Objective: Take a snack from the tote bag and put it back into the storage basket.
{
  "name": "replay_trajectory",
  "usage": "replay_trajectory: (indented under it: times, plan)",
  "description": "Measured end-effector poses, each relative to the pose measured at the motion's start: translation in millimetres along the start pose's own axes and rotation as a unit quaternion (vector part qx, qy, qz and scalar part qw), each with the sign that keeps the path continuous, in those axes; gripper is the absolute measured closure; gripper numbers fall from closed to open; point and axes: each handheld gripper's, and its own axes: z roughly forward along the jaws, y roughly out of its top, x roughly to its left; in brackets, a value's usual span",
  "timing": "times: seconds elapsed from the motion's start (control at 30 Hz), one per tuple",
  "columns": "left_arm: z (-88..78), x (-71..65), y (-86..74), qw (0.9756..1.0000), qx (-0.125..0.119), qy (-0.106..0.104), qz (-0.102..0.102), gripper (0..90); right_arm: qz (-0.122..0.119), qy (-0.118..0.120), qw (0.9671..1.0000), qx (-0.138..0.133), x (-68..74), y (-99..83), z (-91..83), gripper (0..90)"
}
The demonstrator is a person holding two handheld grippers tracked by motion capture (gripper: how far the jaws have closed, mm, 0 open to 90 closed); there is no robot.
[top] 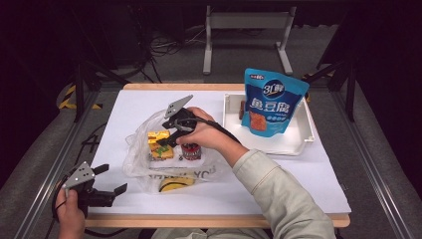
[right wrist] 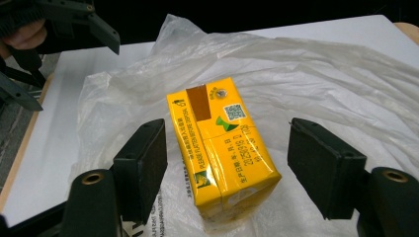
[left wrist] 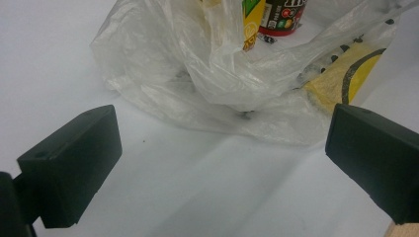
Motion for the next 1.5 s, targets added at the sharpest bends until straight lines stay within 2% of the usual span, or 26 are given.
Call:
replay_trajectory:
  times: [0.43, 0.6, 0.93, 1.03, 1.17, 1.27, 1.37, 1.5]
  plan:
    - [-0.8, 0.4, 0.0, 1.0000, -0.001, -0.002, 0.001, 1.3, 0.004, 0.010, 0.9996, 0.025, 0.7, -2.5, 14.7, 31.2]
    - [-0.5, 0.4, 0.0, 1.0000, -0.001, -0.002, 0.000, 1.3, -0.002, 0.013, 0.9986, 0.050, 1.5, -3.0, 18.7, 33.6]
    - [0.1, 0.6, -0.4, 1.0000, 0.001, -0.003, 0.000, 1.3, -0.011, 0.017, 0.9973, 0.070, 0.5, -1.2, 22.0, 37.0]
    - [0.1, 0.7, -0.4, 1.0000, 0.001, -0.003, 0.000, 1.3, -0.007, 0.022, 0.9971, 0.072, -0.6, -1.5, 23.2, 38.3]
    - [0.2, 0.7, -0.3, 1.0000, 0.001, -0.003, 0.000, 1.3, -0.012, 0.021, 0.9966, 0.079, -0.7, -1.3, 25.7, 40.3]
    - [0.2, 0.8, -0.5, 1.0000, 0.000, -0.002, 0.000, 1.3, -0.017, 0.013, 0.9962, 0.085, -1.8, -0.7, 24.8, 46.3]
    - [0.1, 0.9, -0.5, 1.0000, 0.001, -0.002, 0.000, 1.3, -0.018, 0.018, 0.9954, 0.092, -1.8, -0.4, 23.1, 50.9]
    - [-0.1, 0.7, -0.4, 1.0000, 0.001, -0.002, 0.001, 1.3, -0.024, 0.008, 0.9949, 0.098, 1.6, 0.8, 22.7, 51.6]
